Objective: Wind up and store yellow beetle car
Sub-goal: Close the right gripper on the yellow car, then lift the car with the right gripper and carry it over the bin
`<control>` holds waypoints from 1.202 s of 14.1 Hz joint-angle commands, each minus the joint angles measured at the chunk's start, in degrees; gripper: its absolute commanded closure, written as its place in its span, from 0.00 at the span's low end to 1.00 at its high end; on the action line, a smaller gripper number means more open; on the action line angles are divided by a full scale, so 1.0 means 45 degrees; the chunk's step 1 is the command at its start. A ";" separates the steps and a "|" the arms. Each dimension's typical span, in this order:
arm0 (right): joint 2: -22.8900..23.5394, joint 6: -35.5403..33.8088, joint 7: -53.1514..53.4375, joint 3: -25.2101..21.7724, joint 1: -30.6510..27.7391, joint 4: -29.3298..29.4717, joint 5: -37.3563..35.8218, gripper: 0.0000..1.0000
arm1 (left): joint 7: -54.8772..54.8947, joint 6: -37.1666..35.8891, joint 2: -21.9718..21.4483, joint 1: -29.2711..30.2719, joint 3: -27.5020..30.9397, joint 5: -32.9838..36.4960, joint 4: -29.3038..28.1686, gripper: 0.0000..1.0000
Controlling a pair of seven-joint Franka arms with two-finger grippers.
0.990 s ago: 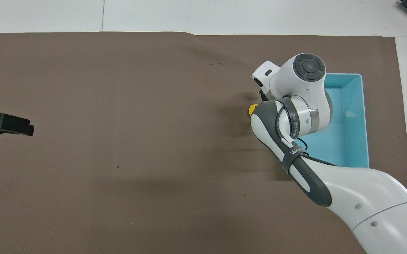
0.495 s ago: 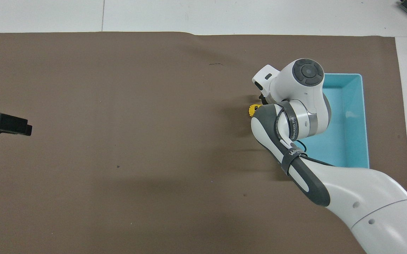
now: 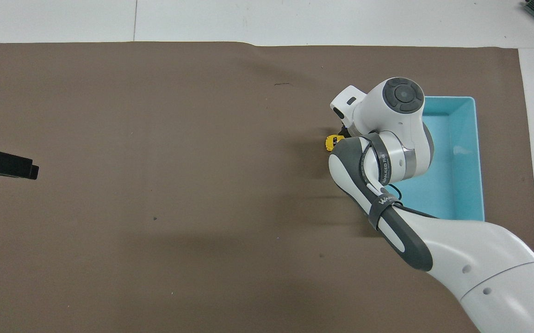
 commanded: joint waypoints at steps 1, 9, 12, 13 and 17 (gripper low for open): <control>-0.0068 0.0083 -0.0144 0.0056 -0.0006 -0.0098 0.0113 0.77 | 0.0240 -0.0197 -0.0087 0.0069 0.0024 0.0073 0.0135 0.00; -0.0243 -0.1264 0.0326 0.0076 0.0111 0.1035 0.0133 0.94 | 0.0298 -0.0255 -0.0009 0.0049 0.0005 0.0307 0.0116 0.00; -0.0302 -0.1460 0.0715 0.0250 0.0073 0.1288 0.0172 0.95 | 0.0377 -0.0081 0.0011 0.0050 0.0024 0.0268 0.0135 0.00; -0.0360 -0.1499 0.0852 0.0658 -0.0083 0.1599 0.0191 0.95 | 0.0377 -0.0080 -0.0028 0.0069 0.0024 0.0249 0.0039 0.00; -0.0945 -0.2415 0.1244 0.0916 -0.0317 0.1875 0.0191 0.95 | 0.0240 -0.0100 -0.0028 -0.0106 0.0005 0.0171 0.0038 0.00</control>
